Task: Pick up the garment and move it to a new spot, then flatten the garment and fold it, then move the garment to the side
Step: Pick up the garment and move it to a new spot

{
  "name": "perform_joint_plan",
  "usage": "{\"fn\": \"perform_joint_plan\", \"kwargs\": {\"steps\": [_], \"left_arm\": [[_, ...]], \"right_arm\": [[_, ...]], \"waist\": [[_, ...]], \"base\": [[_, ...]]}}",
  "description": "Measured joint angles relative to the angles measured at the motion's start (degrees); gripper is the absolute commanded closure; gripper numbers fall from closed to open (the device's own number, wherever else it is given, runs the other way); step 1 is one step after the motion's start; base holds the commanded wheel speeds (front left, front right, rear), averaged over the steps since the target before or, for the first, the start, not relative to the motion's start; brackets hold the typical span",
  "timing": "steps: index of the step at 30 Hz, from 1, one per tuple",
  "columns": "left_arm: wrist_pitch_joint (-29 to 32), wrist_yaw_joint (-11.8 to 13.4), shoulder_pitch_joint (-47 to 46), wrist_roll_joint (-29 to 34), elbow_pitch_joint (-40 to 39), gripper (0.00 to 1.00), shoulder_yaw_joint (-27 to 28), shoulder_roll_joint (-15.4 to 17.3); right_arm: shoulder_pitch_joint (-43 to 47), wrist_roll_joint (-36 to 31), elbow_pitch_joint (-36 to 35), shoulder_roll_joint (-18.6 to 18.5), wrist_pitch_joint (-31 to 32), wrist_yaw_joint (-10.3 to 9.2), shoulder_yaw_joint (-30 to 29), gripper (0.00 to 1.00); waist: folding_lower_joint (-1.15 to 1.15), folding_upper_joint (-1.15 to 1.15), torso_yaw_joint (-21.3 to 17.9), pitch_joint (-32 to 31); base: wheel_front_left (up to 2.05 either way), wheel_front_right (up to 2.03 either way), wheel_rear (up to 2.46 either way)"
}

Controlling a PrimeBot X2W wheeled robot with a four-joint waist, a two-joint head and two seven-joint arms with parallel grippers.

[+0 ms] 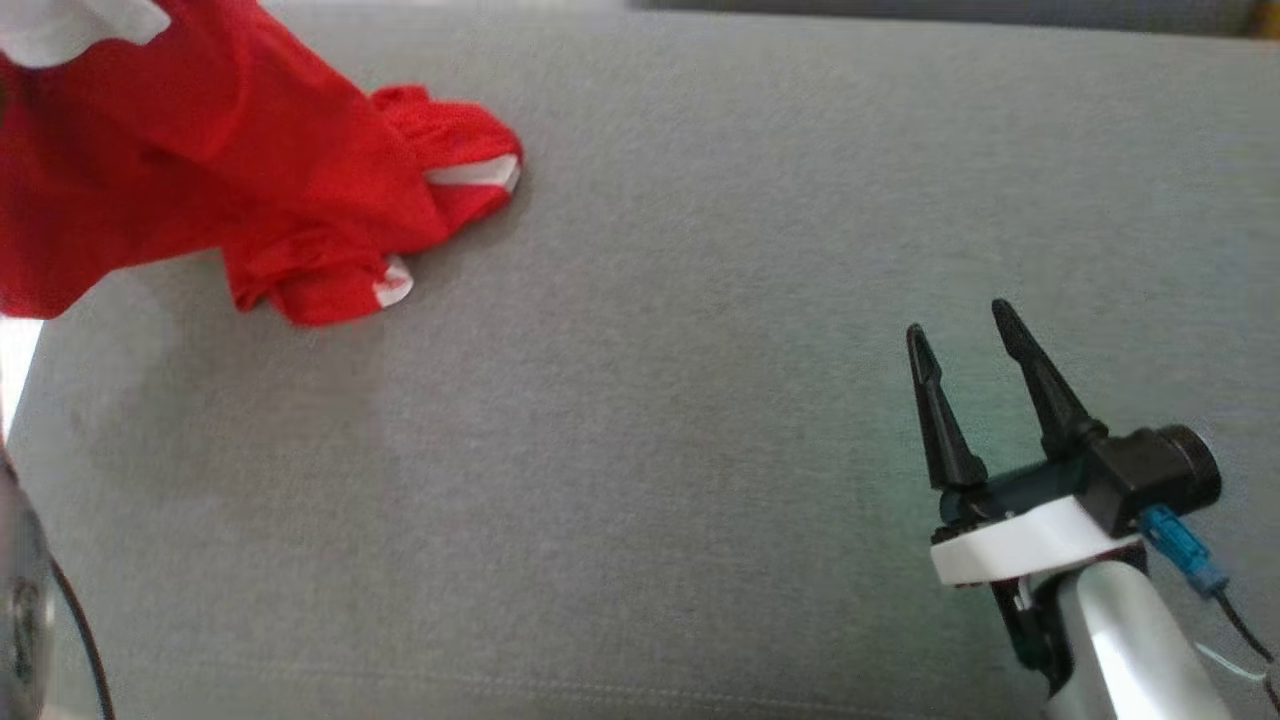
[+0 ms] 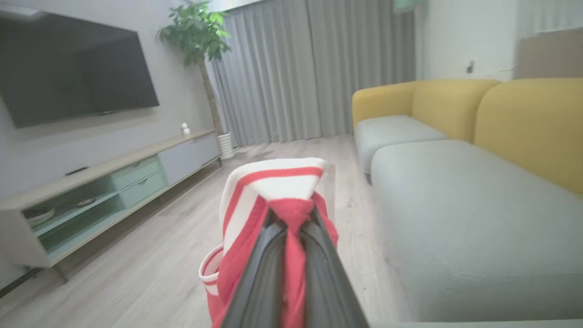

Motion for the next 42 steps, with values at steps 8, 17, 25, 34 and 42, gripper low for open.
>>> {"fn": "perform_joint_plan", "kwargs": {"steps": [8,17,25,34,42], "left_arm": [[16.0,-1.1,7.7,-10.5,-25.5,1.0,-5.9,-3.0],[30.9,-1.1,20.4,-21.7,-47.7,1.0,-15.3,-6.7],[31.3,0.1,25.4,-22.6,-42.1,1.0,-26.0,-15.6],[24.1,2.1,25.9,-24.1,-29.5,0.92,-38.2,-16.3],[12.5,6.8,24.5,-37.2,-29.1,0.0,-47.6,-16.3]], "right_arm": [[0.8,1.1,0.1,1.5,-0.5,0.0,0.4,0.0],[0.4,2.6,-0.2,2.0,-0.6,0.0,2.7,0.0],[-2.7,6.8,-2.0,2.3,-0.7,0.0,4.2,0.0],[-3.0,9.0,-2.2,2.4,-1.0,0.0,4.2,0.0],[-2.9,9.0,-1.9,2.5,-1.0,0.0,3.5,0.0]], "waist": [[0.0,0.0,-5.9,-2.8],[0.0,0.0,-13.4,-2.0],[0.0,0.0,-21.4,0.4],[0.01,0.0,-30.1,3.8],[0.01,0.0,-32.2,4.5]], "base": [[0.0,0.0,0.0],[0.0,0.0,0.0],[0.0,0.0,0.0],[0.0,0.0,0.0],[0.0,0.0,0.0]]}}
